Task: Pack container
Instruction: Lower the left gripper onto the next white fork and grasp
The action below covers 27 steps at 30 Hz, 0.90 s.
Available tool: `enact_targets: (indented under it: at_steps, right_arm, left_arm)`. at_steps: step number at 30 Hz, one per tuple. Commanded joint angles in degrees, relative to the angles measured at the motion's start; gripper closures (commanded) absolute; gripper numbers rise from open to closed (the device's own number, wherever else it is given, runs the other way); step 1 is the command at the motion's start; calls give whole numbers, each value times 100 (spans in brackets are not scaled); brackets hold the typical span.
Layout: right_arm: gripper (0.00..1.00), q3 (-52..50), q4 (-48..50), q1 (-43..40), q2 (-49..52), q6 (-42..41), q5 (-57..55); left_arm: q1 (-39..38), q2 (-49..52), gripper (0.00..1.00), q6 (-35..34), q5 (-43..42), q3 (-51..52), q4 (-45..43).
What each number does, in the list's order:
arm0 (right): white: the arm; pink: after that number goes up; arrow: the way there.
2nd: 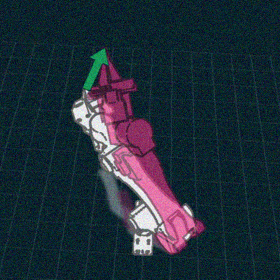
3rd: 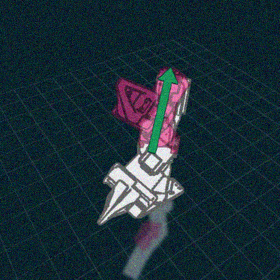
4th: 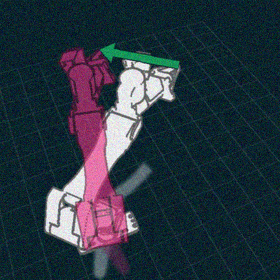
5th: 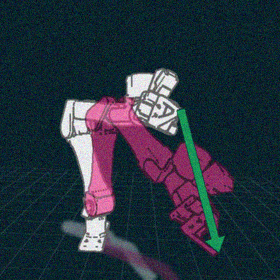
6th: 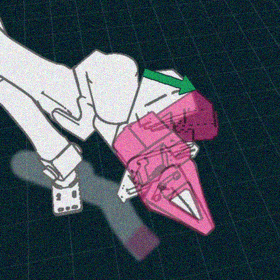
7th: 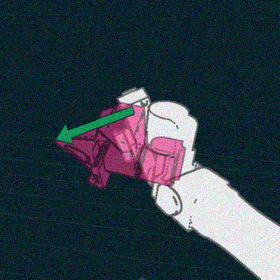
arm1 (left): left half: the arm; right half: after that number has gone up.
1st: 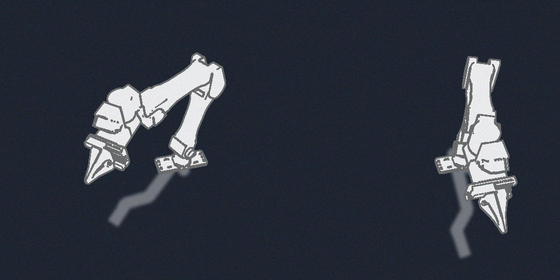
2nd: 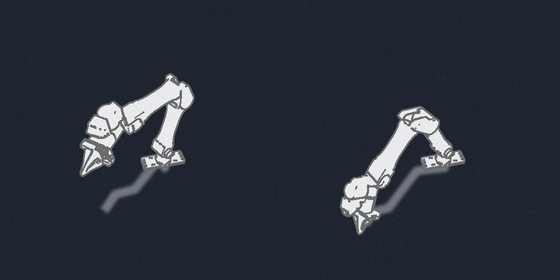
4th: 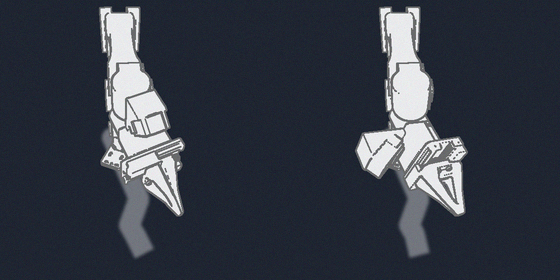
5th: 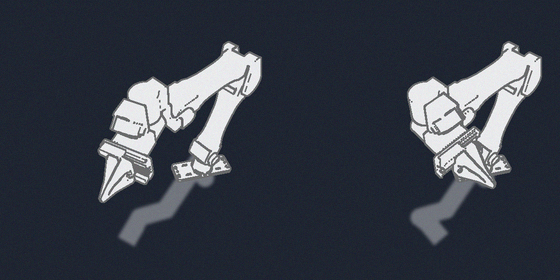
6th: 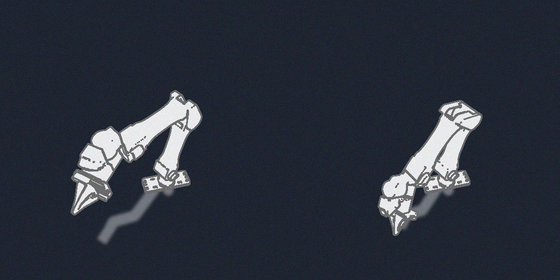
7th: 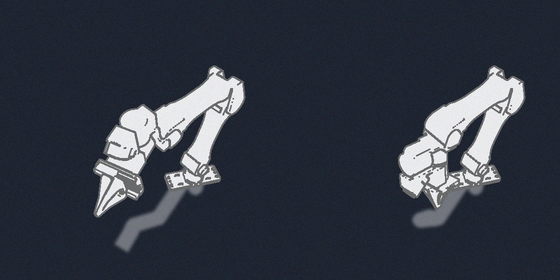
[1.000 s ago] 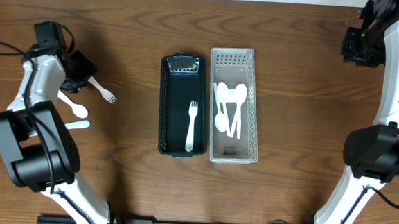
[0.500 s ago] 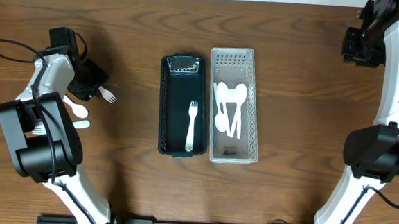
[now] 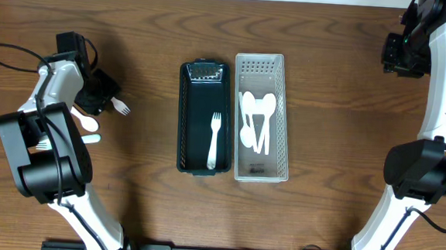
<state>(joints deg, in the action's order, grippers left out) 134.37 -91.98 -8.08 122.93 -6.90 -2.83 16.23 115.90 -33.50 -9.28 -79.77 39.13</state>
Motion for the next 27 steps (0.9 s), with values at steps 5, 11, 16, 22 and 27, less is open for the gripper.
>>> enact_targets:
  at_steps: [5, 11, 16, 22, 27]
  right_arm:
    - [70, 107, -39, 22, -170, 83, -39]
    - [70, 107, -59, 22, -170, 83, -39]
    - [70, 107, -59, 22, -170, 87, -42]
    - [70, 107, -52, 22, -170, 101, -42]
    - [70, 107, -35, 22, -170, 105, -42]
  left_arm:
    - [9, 566, 49, -61, 131, 42, -31]
    - [7, 660, 50, -66, 131, 42, -15]
    - [7, 658, 70, -61, 131, 42, 4]
    - [7, 658, 78, 42, 131, 42, 7]
    - [7, 658, 90, 46, 133, 39, 39]
